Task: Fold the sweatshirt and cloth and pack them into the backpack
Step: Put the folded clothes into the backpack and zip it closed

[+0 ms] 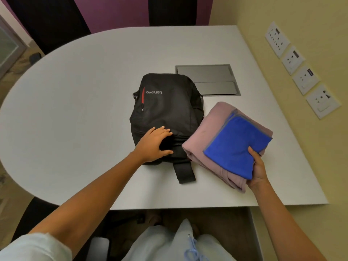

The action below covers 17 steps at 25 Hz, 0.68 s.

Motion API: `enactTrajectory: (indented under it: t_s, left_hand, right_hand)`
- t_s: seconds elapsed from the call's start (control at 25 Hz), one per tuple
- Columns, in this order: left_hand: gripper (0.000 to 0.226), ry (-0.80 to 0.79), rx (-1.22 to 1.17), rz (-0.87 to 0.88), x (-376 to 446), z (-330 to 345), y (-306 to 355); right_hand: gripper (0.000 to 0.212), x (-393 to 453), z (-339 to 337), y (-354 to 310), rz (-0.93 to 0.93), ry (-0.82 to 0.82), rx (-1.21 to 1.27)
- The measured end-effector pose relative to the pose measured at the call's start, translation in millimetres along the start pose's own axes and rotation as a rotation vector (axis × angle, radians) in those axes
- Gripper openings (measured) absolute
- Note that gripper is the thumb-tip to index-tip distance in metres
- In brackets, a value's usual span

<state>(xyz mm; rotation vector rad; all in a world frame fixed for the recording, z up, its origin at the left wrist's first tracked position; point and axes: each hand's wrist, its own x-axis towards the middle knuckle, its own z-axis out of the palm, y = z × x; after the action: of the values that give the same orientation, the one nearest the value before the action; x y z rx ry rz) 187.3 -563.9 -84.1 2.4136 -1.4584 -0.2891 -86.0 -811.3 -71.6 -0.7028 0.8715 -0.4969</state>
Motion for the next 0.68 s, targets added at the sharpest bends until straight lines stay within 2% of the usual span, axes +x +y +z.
enactTrajectory:
  t_s: [0.12, 0.28, 0.4, 0.52, 0.6, 0.68]
  left_hand:
    - [0.060, 0.034, 0.078, -0.028, 9.3, 6.4, -2.2]
    - [0.074, -0.040, 0.302, -0.075, 14.8, 10.9, -9.5]
    - [0.078, -0.079, 0.494, 0.017, 22.3, 9.1, -9.8]
    - [0.075, -0.090, 0.666, 0.148, 29.9, 9.4, -9.2]
    - [0.073, -0.111, 0.704, 0.163, 32.2, 4.8, -10.4]
    - [0.060, -0.125, 0.676, 0.140, 36.6, -2.1, -13.9]
  right_hand:
    - [0.034, -2.0, -1.2, 10.5, 0.006, 0.026, 0.018]
    - [0.038, -4.9, 2.9, 18.7, 0.009, 0.018, 0.063]
    - [0.040, -5.1, 8.8, 21.7, 0.001, 0.014, 0.112]
    - [0.052, -3.9, 10.2, 24.2, -0.012, 0.011, 0.149]
    - [0.061, -3.7, 6.6, 25.5, -0.027, 0.021, 0.159]
    - [0.065, -5.6, 3.1, 25.3, -0.021, 0.025, 0.169]
